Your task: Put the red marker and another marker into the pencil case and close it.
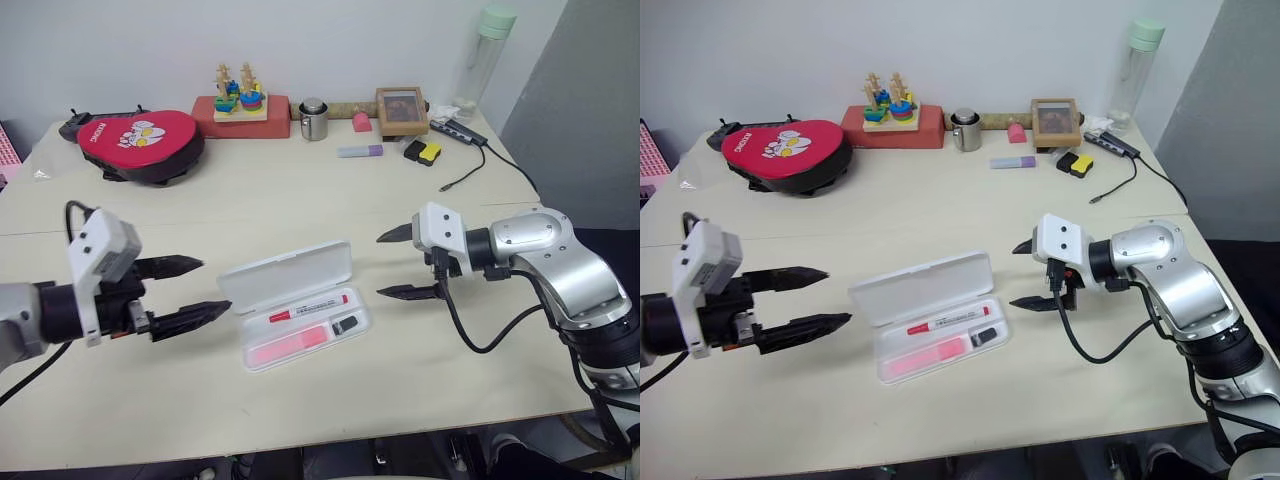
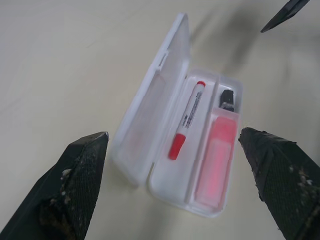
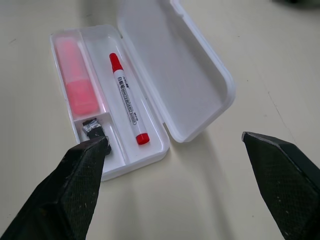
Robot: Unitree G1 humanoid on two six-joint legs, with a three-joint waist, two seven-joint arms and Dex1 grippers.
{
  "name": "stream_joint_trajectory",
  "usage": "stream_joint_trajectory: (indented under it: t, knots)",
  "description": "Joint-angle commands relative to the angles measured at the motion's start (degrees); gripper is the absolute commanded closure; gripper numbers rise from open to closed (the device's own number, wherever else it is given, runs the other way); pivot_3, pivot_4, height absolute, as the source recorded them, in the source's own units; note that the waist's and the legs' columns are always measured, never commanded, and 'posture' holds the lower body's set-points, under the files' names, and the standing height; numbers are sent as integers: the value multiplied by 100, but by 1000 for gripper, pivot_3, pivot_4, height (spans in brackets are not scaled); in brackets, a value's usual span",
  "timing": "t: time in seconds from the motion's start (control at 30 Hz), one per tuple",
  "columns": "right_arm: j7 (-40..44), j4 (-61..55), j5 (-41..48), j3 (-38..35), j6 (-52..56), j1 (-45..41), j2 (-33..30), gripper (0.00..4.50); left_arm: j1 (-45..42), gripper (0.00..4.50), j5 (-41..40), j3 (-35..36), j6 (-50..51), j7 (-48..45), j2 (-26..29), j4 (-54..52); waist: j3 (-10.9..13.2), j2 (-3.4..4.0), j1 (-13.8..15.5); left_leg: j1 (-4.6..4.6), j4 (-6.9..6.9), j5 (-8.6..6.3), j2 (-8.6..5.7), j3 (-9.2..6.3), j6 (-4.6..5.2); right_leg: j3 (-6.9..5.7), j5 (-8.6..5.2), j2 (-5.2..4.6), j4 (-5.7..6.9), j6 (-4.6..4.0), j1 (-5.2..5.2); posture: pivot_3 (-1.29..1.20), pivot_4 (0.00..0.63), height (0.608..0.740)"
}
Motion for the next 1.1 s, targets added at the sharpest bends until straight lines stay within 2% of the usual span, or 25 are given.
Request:
stream_joint_trajectory:
  t: [0.03, 0.17, 0.4, 0.5, 0.83, 0.87, 0.9, 1.03, 1.1]
  knots:
    - [-109, 101, -124, -79, -202, -186, 99, 0, 363, 11, -21, 414, -155, -29, -115, -37, 0, 0, 0, -1, 0, 0, 0, -1, 0, -1, 0, 0, -1, 0, -1, 0, 150, 740]
    - [-145, 321, -241, -68, -320, -248, 201, 0, 811, 11, 163, 457, -371, 52, -279, 147, 0, 0, 0, 0, 0, 0, 0, 0, 0, 0, 0, 0, -1, -1, -1, 0, 150, 740]
    - [-168, 544, -383, -77, -435, -273, 302, 0, 1057, 11, 248, 339, -613, 278, -488, 188, 0, 0, 1, -1, -2, 0, 0, 2, -1, 1, -1, 0, -2, -3, -1, 0, 150, 740]
    - [-200, 758, -505, -87, -550, -281, 315, 502, 1092, 0, 245, 228, -664, 442, -631, 175, 0, 0, 0, 0, -2, 0, 1, 3, -1, 2, -1, 0, -1, -2, -1, 0, 150, 740]
    - [-245, 1679, -837, -37, -1126, -583, 552, 2685, 902, 0, 135, -203, -648, 921, -815, 36, 0, 0, -1, 1, -1, 0, 1, 4, -1, 3, 2, 0, -1, -3, -1, 0, 150, 740]
    - [-240, 1852, -901, -12, -1242, -661, 596, 3116, 889, 0, 105, -212, -635, 929, -797, 33, 0, 0, -1, 1, -2, 0, 1, 4, -1, 3, 2, 0, -1, -3, -1, 0, 150, 740]
    - [-232, 1975, -952, 3, -1333, -712, 629, 3260, 879, 0, 78, -213, -629, 936, -784, 37, 0, 0, -2, 0, -2, 0, 1, 3, -1, 3, 2, 0, -1, -3, -1, 0, 150, 740]
    - [-141, 2398, -1059, 103, -1662, -1002, 866, 4345, 951, 0, 41, -202, -615, 809, -647, 26, 0, 0, -6, 1, -4, 0, 1, 4, -1, 3, 2, 0, -1, -4, -2, 0, 150, 740]
    - [-88, 2552, -1102, 139, -1802, -1118, 973, 4431, 992, 0, 23, -172, -630, 753, -593, 27, 0, 1, -14, 1, -4, 0, 1, 4, -1, 3, 2, 0, 0, -4, -3, 0, 150, 740]
